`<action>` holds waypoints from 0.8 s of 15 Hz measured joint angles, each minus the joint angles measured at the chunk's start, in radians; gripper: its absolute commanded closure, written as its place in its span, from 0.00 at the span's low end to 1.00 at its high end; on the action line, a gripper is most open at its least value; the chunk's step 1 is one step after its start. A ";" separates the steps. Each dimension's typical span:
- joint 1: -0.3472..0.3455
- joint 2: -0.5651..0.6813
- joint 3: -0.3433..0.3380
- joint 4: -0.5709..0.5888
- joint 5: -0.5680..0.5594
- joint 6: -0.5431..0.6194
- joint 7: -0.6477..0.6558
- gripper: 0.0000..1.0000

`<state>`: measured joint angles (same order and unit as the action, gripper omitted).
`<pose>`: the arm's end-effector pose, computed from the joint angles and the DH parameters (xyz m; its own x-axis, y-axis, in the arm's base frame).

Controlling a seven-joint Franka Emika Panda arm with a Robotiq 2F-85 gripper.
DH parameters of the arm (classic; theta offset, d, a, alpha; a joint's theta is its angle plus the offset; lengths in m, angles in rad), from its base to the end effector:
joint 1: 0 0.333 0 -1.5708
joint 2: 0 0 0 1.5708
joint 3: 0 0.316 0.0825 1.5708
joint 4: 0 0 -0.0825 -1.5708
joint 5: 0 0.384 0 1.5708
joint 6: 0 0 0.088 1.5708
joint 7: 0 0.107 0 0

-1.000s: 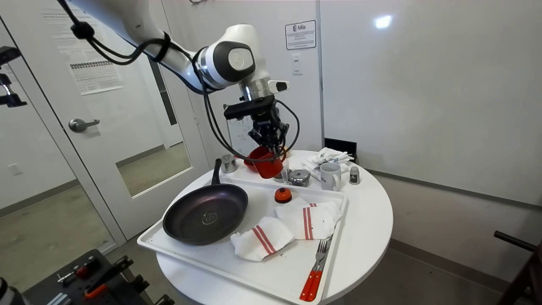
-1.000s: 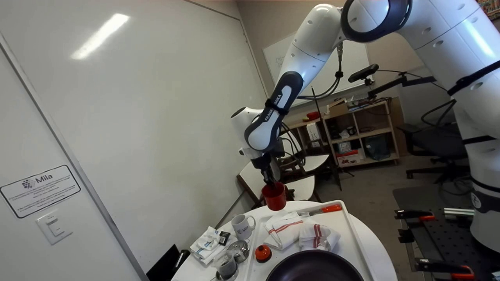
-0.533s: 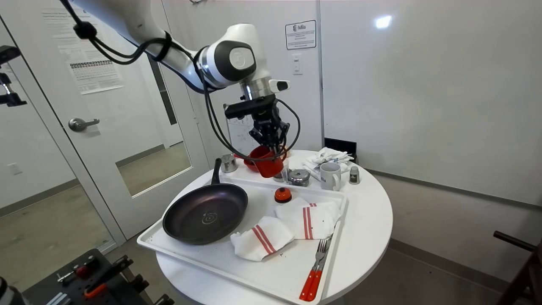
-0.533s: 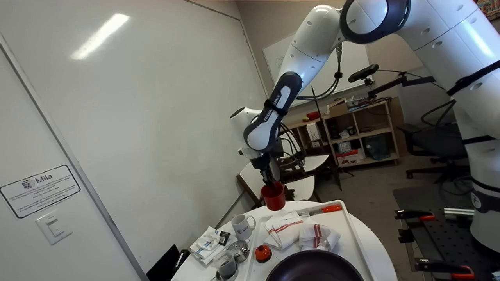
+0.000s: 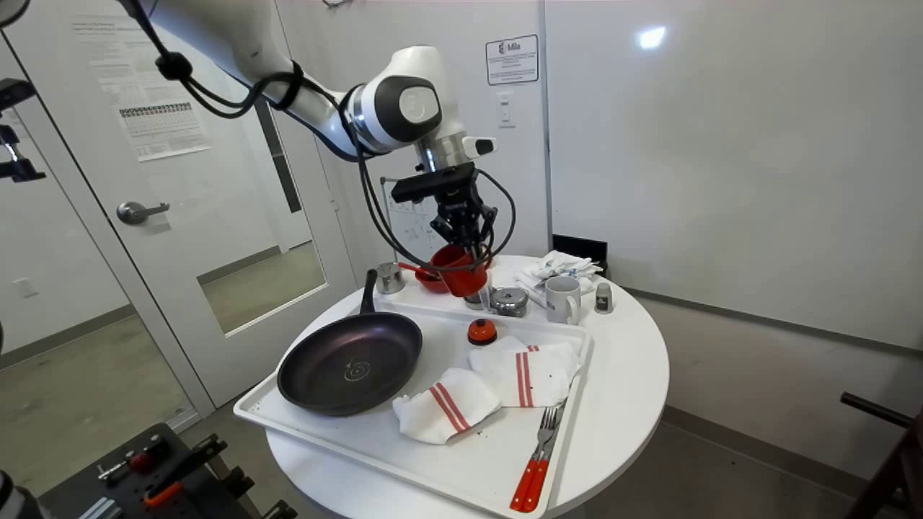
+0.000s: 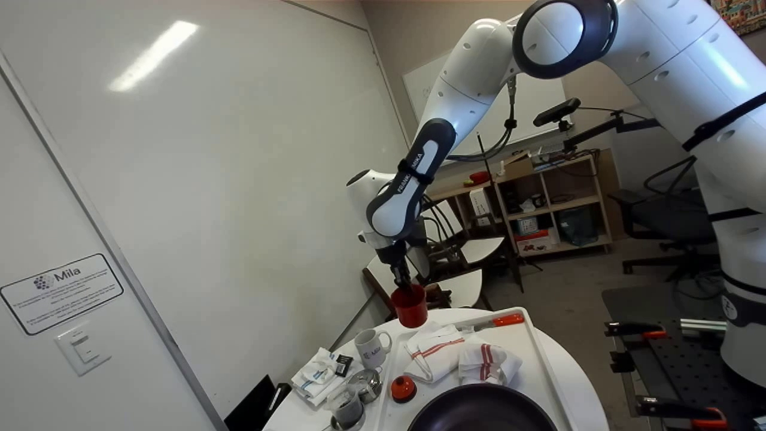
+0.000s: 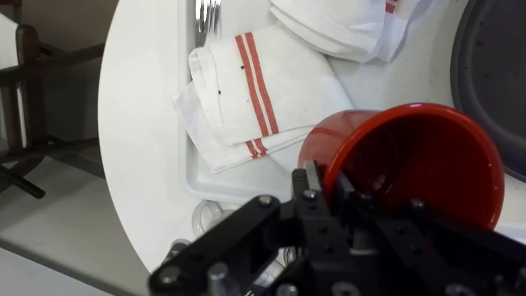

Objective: Move the red mug backwards

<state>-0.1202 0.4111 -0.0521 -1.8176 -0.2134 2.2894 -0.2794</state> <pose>0.6408 -0.1138 0.3196 0.9695 0.2448 -0.0072 0.2416 -0.9509 0.1935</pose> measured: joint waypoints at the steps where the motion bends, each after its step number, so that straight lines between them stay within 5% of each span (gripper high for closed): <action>1: 0.002 0.016 0.007 0.024 0.003 0.000 0.000 0.98; 12: 0.045 0.232 0.067 0.330 0.030 -0.046 -0.005 0.98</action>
<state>-0.0752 0.6430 0.0147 -1.4872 -0.1838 2.2436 -0.2844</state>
